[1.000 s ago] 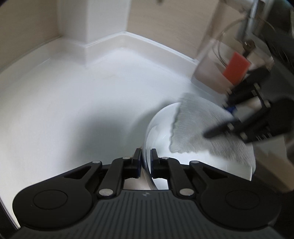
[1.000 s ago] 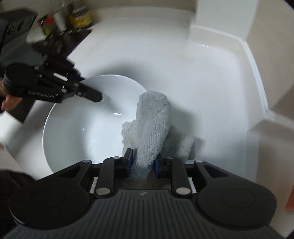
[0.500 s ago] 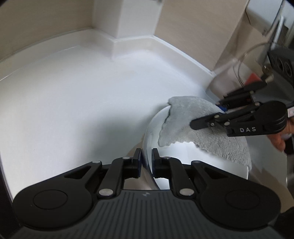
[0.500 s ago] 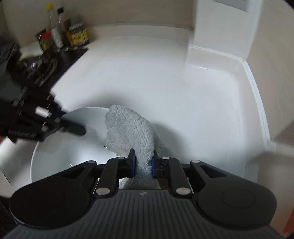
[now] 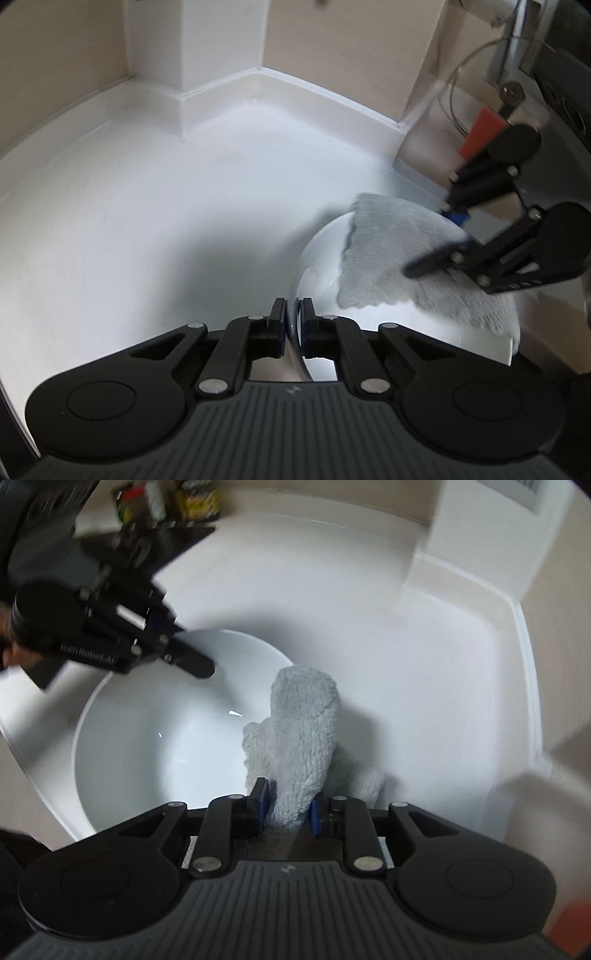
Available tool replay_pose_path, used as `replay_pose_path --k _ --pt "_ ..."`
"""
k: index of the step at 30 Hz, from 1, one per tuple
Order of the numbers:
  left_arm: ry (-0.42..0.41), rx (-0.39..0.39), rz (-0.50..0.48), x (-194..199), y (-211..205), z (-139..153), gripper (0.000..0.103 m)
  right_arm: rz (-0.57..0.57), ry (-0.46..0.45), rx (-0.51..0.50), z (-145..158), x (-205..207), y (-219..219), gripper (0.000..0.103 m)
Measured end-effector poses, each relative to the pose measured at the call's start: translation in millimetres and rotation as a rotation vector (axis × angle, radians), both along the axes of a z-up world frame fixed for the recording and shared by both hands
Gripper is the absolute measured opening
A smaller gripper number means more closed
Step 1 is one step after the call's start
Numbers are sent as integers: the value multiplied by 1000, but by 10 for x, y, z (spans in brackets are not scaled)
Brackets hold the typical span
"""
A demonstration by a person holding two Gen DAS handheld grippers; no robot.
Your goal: Clean bowl
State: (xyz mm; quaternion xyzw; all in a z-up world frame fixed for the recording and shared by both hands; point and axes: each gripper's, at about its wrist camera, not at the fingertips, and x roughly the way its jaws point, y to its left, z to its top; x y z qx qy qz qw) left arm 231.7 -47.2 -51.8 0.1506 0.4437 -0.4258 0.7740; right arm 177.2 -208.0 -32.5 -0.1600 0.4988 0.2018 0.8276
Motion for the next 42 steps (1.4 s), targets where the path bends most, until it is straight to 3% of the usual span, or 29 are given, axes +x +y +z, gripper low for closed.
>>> replay_pose_path --k 3,9,14,19,25,29,34,39,42 --pt "22 -20 36 -1 47 -10 5 -7 -47 -35 -5 110 92 17" --pt "39 -76 210 -264 305 -13 13 -189 -38 120 -13 119 -65 14" --pt "-48 -64 183 -458 333 -14 13 -361 -59 204 -41 -88 -136 14" --pt "-6 -62 155 -330 320 9 5 -434 -76 198 -94 -288 -44 13" --pt "-5 -17 45 -267 249 48 4 -294 -58 81 -78 -493 142 14" --pt "-40 27 -3 -307 198 76 4 -151 7 19 -71 -348 181 15" --pt "-48 46 -23 -289 148 84 5 4 0 -73 -46 -114 309 17" --pt "-10 -2 158 -366 276 46 8 41 -12 -41 -67 43 310 17" --pt "10 -6 263 -494 361 18 17 15 -21 -17 -70 34 307 17"
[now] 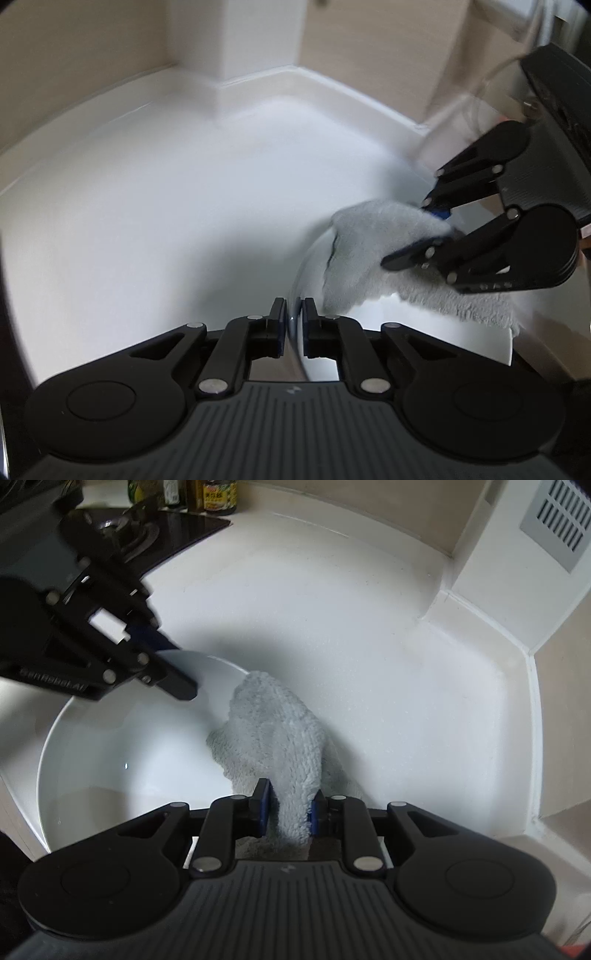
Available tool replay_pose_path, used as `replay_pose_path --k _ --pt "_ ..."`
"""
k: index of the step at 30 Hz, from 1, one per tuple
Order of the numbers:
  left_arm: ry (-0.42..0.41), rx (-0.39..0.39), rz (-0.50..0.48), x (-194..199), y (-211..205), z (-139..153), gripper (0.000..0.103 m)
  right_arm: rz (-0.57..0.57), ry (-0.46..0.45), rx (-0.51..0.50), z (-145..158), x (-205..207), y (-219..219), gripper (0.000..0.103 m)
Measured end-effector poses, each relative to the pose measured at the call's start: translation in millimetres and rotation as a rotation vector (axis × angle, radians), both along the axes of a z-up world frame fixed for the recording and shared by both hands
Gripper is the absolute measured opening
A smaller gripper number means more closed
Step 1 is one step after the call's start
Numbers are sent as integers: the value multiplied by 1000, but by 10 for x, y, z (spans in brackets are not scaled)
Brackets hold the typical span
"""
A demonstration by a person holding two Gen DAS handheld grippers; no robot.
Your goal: Clean bowl
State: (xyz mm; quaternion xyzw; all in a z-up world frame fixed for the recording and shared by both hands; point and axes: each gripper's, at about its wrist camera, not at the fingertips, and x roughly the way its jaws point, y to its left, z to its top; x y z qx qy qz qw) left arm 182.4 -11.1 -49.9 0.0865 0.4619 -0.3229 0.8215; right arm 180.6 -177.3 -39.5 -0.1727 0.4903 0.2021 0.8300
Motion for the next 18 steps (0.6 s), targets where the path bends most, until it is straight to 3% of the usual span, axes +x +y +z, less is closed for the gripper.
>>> replay_pose_path --k 3,7,11,18 --pt "11 -5 71 -127 33 -43 16 -46 -7 37 -15 -28 -17 16" --pt "10 9 49 -104 6 -58 8 -112 -8 70 -38 -78 -48 16" --pt "17 61 -53 29 -78 -40 6 -131 17 74 -36 -159 -56 15" --pt "-14 115 -262 200 -229 -13 7 -21 59 -4 -30 -146 -49 17"
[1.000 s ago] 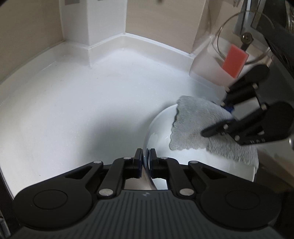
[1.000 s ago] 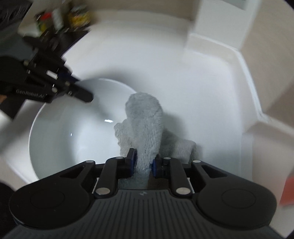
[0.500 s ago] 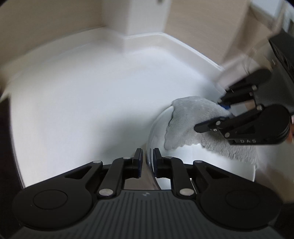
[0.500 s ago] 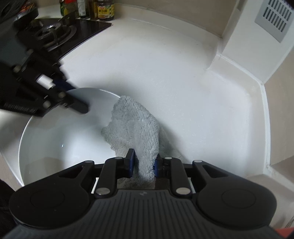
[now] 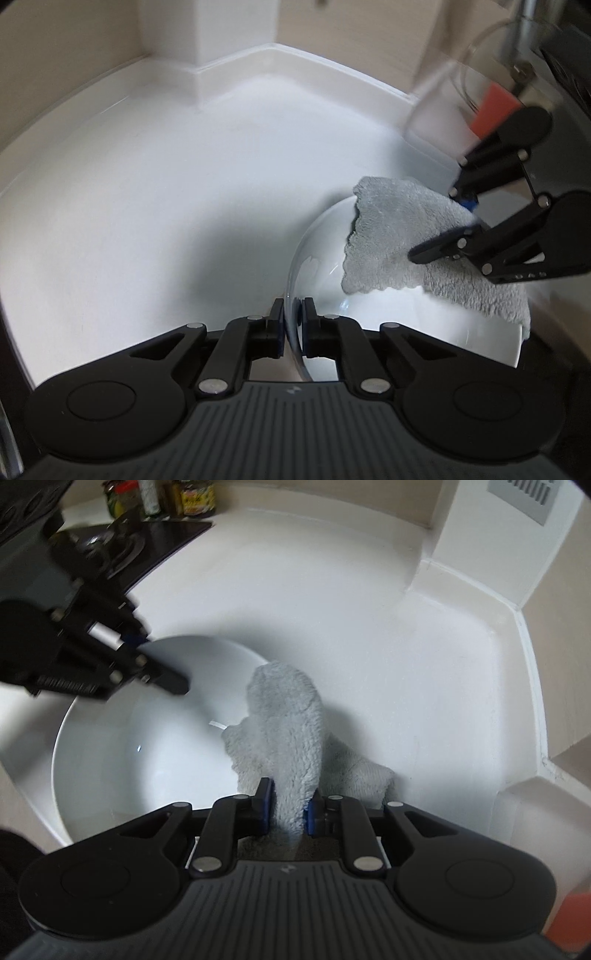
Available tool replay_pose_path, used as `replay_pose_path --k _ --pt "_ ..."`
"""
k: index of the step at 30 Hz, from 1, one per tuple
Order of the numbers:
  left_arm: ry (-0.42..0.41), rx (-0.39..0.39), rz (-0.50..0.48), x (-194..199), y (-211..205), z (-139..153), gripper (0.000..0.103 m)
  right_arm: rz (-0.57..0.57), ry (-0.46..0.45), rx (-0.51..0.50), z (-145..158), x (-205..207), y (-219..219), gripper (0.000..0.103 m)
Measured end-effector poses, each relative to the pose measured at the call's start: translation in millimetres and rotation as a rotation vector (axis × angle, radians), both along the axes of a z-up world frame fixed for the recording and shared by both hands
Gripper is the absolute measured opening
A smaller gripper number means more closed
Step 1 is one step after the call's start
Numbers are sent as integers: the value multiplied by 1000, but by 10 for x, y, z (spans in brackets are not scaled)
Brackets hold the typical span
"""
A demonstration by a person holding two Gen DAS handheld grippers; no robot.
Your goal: Clean bowl
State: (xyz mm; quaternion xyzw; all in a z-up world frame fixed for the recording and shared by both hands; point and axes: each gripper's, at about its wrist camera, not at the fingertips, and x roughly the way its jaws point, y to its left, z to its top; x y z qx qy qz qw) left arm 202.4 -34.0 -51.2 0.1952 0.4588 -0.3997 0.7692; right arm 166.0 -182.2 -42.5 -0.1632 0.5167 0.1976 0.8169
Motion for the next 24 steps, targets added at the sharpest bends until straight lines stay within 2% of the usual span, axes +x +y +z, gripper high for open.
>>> replay_pose_path --k 2,5,11,14,17,21,24 --pt "-2 -3 -9 -5 29 12 7 50 -7 -43 -7 54 49 18" --pt "6 -32 23 -7 80 17 7 73 -27 -55 -10 128 71 18" --pt "67 -71 262 -168 272 9 8 -36 -52 53 -7 194 -7 15" --pt "63 -108 302 -209 327 -13 8 -109 -56 123 -15 158 -78 15" --pt "66 -101 258 -158 350 -1 6 -131 -57 136 -13 102 -92 14" --pt "71 -76 148 -59 290 11 6 50 -18 53 -1 20 -31 16" --pt "37 -35 81 -42 174 25 6 130 25 -5 23 47 22 18"
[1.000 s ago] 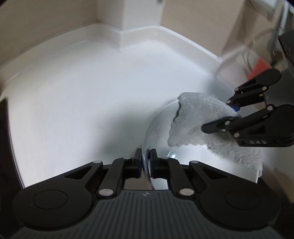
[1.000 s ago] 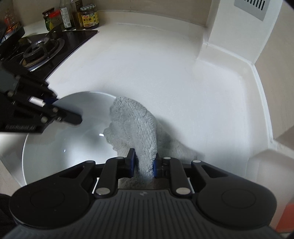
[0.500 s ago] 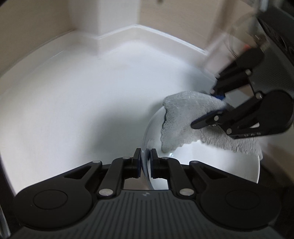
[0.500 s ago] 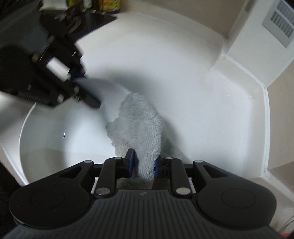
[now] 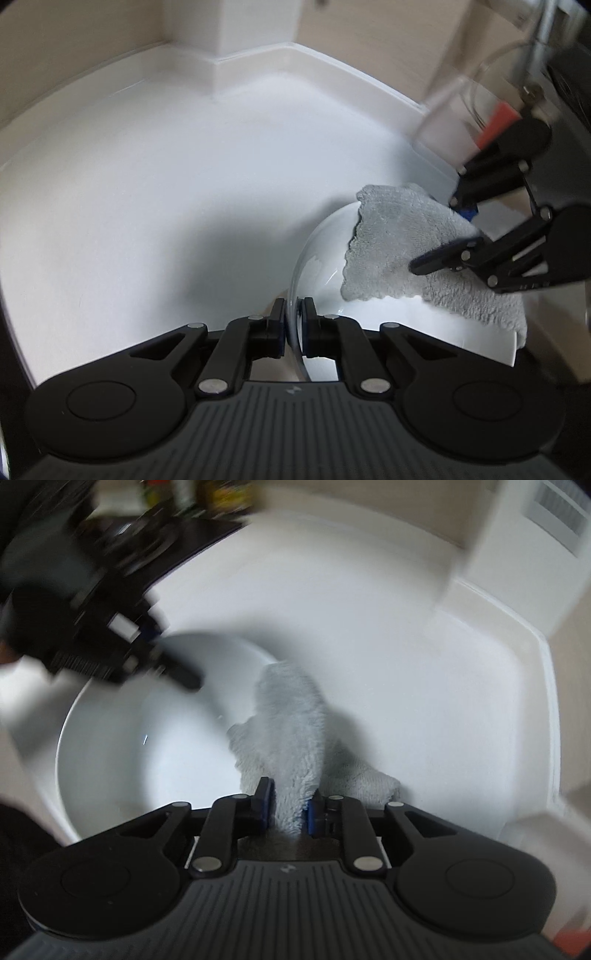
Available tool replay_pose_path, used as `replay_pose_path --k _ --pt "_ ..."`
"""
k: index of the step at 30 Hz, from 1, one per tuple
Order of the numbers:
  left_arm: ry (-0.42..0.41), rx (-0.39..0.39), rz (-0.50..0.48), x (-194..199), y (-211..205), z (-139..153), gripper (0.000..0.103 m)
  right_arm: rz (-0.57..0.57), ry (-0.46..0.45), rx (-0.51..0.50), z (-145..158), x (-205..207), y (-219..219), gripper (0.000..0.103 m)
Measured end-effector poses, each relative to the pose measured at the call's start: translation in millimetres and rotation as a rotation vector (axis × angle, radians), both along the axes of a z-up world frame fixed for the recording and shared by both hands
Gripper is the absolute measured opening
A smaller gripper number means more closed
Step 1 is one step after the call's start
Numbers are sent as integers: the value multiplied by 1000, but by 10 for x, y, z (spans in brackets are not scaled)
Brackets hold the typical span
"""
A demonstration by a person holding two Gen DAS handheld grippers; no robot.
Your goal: Clean bowl
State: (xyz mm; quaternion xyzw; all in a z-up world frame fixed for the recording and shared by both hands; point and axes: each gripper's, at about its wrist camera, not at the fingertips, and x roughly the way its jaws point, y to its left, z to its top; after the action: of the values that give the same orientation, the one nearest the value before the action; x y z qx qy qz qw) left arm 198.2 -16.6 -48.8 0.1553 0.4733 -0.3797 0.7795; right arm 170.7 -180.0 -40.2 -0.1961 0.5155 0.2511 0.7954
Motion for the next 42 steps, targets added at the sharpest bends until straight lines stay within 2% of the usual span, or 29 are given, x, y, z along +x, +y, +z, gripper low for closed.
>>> replay_pose_path --k 3,5,10,13,16,21,25,27,31,35,38,42 --pt "-17 28 -23 8 -58 16 7 31 -27 -73 3 53 89 19" --pt "-20 27 -21 5 -66 15 7 34 -60 -86 7 100 131 19" --pt "-2 19 76 -64 -9 0 8 -13 -73 -4 23 228 110 17" --pt "-5 48 145 -179 -20 -4 8 -81 -52 77 30 241 39 15" --pt "-5 39 183 -225 -22 -17 8 -140 -55 118 18 158 42 15" --pt "-2 4 176 -187 32 -30 8 -184 -55 128 20 72 42 15" --pt "-13 4 111 -143 34 -33 7 -124 -37 70 -6 62 58 14" --pt "-18 6 74 -125 35 -30 7 -55 -37 11 8 10 105 15" --pt "-53 58 -7 -136 -24 -11 9 25 -36 -45 25 37 175 17" --pt "-71 97 -73 -120 -97 2 10 126 -91 -109 26 102 326 18" --pt "-60 82 -46 -92 -90 -1 10 120 -111 -91 44 171 370 18" --pt "1 27 101 -82 15 -8 10 36 -101 -34 52 192 325 18"
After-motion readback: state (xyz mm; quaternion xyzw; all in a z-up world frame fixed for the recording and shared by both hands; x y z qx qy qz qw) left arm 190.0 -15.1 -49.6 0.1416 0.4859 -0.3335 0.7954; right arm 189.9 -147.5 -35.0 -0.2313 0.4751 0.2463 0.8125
